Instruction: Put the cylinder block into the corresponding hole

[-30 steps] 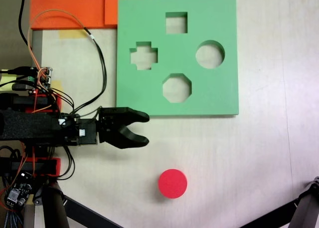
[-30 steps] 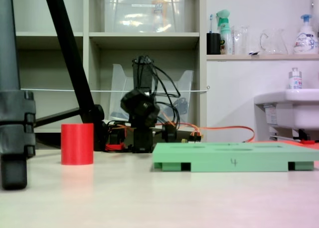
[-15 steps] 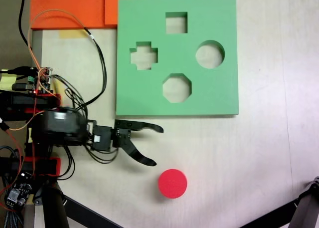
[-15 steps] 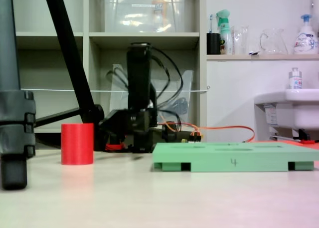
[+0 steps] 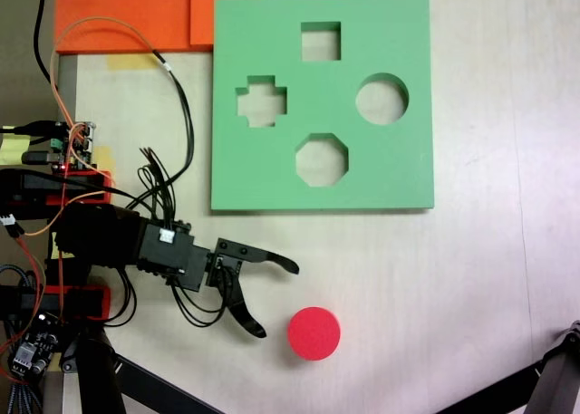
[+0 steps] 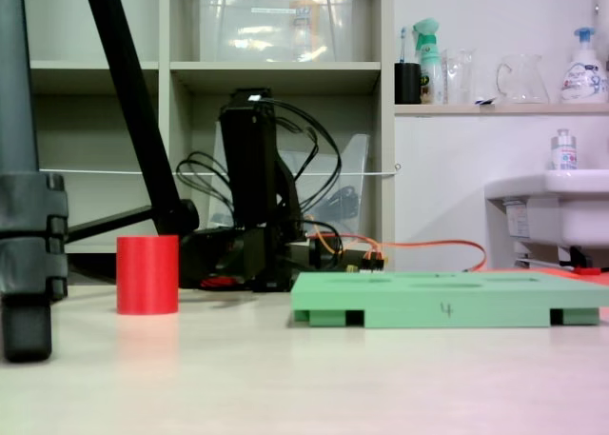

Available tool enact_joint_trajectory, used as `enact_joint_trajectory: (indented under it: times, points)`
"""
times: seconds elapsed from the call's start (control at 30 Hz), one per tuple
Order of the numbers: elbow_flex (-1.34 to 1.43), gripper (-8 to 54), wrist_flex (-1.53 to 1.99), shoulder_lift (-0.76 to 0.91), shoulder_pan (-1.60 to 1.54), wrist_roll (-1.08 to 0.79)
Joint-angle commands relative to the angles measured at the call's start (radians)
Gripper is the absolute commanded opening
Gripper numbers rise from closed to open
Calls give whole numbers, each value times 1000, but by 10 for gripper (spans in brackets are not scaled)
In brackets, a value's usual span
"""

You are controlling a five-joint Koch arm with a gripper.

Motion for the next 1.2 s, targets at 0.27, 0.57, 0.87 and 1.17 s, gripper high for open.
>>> enact_joint_trajectory:
  times: [0.27,0.57,0.87,1.17]
  points:
    - [-259,520,-130,-58,106,18]
    - [-456,520,12,-140,104,18]
    - [-543,372,72,-195,110,15]
    - [-469,215,106,-55,66,3]
